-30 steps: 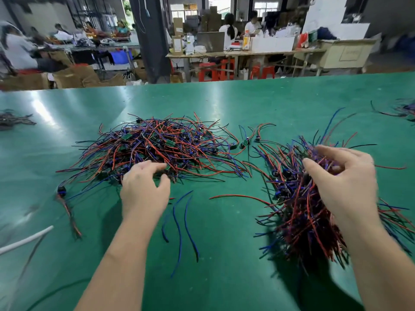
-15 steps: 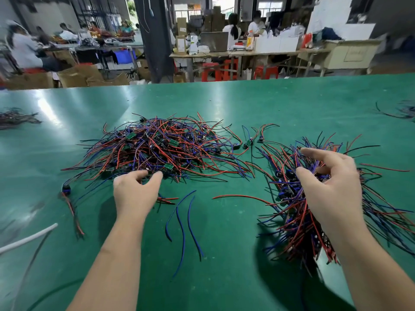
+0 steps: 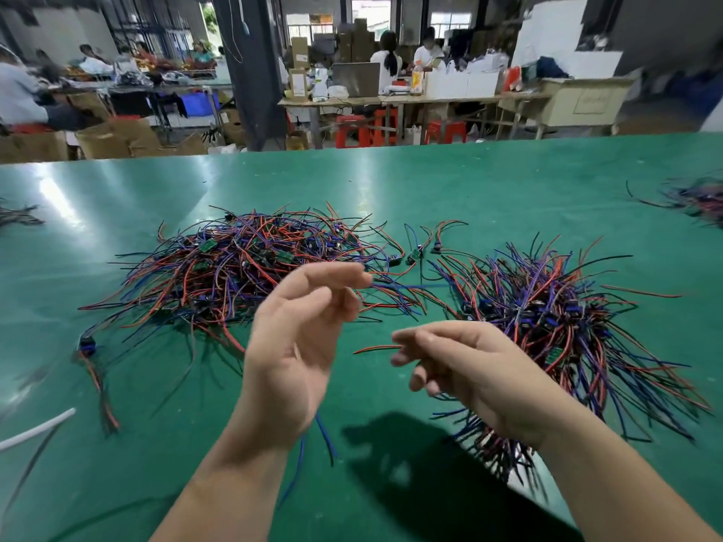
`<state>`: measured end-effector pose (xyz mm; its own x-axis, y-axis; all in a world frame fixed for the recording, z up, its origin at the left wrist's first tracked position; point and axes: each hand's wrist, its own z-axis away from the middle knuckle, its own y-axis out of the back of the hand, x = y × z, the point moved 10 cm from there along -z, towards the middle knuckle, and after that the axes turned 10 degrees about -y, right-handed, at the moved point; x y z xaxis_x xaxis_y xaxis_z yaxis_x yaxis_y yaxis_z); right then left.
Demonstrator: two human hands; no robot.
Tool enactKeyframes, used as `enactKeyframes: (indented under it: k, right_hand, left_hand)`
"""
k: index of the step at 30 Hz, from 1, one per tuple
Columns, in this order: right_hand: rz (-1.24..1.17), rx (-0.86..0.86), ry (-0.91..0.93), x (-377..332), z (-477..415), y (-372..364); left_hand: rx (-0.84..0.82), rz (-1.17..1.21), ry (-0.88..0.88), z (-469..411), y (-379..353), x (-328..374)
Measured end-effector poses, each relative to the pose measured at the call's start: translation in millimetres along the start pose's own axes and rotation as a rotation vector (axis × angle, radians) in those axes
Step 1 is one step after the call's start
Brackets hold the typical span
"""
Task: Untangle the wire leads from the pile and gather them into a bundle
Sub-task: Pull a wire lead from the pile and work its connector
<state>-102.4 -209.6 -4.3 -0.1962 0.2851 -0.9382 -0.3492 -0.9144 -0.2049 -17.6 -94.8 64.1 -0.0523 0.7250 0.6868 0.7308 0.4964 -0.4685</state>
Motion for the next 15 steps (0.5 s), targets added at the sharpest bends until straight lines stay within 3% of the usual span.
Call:
enactKeyframes:
  k: [3, 7, 11, 15]
  right_hand:
    - [-0.211, -0.085, -0.049, 0.8, -3.4, -9.3]
    - [-0.372, -0.025, 0.006, -7.4, -4.1, 6.0]
    - [-0.337, 0.067, 0.168, -18.7, 2.3, 19.1]
    - [-0.343, 0.122, 0.254, -25.3, 7.1, 26.7]
  left_hand:
    - [-0.221, 0.157, 0.147, 13.7, -34.5, -15.3]
    - [-0.376, 0.132, 0.307, 27.7, -57.4, -34.0]
    - [-0.404, 0.064, 0.373, 36.3, -57.8, -41.7]
    - [-0.265, -0.110, 0.397, 34.0, -39.7, -53.9]
